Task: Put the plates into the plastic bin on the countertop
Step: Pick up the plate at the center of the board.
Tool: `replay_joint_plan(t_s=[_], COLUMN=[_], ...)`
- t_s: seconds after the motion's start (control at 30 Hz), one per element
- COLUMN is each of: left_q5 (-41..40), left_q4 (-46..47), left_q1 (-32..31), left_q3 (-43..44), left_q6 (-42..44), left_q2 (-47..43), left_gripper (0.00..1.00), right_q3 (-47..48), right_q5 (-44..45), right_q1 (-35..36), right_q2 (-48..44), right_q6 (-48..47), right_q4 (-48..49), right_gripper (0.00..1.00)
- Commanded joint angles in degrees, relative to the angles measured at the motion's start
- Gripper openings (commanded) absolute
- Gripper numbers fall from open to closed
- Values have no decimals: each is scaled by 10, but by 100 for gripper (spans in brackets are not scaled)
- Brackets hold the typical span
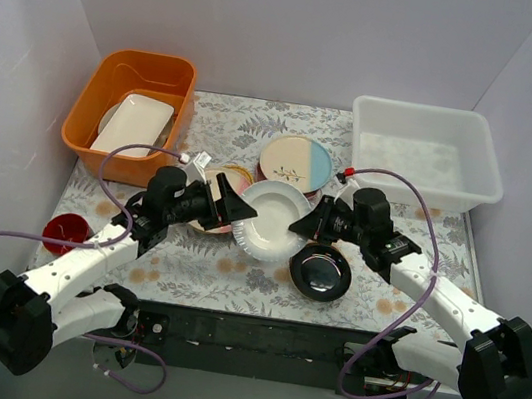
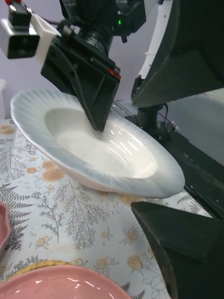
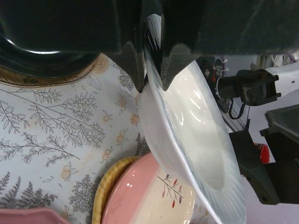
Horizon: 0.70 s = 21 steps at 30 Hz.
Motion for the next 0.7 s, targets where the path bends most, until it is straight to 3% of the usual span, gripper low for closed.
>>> replay_joint_plan(t_s=[0.0,0.03,0.67], left_q5=[-8,-8,-79], left_q4=[17,16,-61], left_q1=[-2,-2,-4], left_q3=[5,6,36], left_q6=[-9,-8,-4], left_q2=[-20,-23,-38], left_gripper=[90,98,98], right_q3=[10,14,16], right_q5=[-5,-6,-12], right_q1=[2,1,-4], right_q2=[-31,-30,-35], right_q6=[-5,-6,-13], right_q4=[31,26,3], right_gripper=[1,1,1])
